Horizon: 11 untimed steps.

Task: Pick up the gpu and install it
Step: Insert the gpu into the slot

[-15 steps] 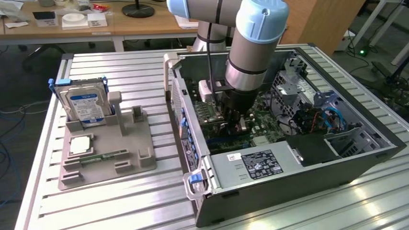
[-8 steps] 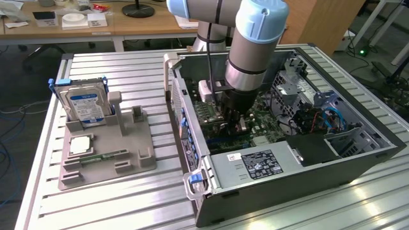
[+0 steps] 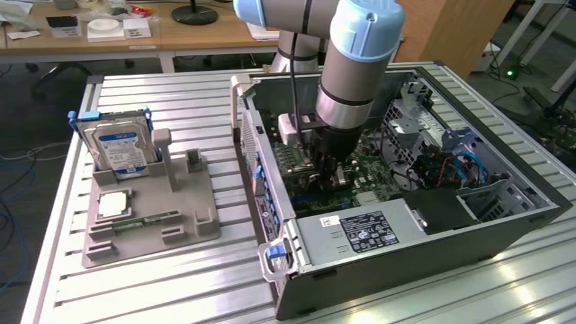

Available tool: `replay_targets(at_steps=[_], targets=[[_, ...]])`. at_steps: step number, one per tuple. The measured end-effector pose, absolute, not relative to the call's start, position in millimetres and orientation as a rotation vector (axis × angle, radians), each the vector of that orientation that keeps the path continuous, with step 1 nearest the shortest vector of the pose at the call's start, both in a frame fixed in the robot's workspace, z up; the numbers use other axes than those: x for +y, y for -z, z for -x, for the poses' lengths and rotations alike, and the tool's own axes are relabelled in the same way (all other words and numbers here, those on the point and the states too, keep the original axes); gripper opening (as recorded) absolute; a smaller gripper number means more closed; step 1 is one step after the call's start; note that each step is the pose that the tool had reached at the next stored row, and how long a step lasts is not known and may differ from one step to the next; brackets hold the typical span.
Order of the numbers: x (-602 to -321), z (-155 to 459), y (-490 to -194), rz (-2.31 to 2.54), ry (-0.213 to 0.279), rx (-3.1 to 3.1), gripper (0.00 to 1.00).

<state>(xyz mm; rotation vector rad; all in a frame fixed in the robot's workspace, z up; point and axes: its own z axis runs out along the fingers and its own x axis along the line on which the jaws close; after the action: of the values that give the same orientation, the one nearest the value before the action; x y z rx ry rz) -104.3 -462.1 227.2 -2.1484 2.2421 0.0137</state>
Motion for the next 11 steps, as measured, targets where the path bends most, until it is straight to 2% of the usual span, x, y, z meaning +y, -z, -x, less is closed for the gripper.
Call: replay_targets(at_steps=[11], targets=[[-462.2,104.3,-224.0,2.149,-0.014,2.242,0.28]])
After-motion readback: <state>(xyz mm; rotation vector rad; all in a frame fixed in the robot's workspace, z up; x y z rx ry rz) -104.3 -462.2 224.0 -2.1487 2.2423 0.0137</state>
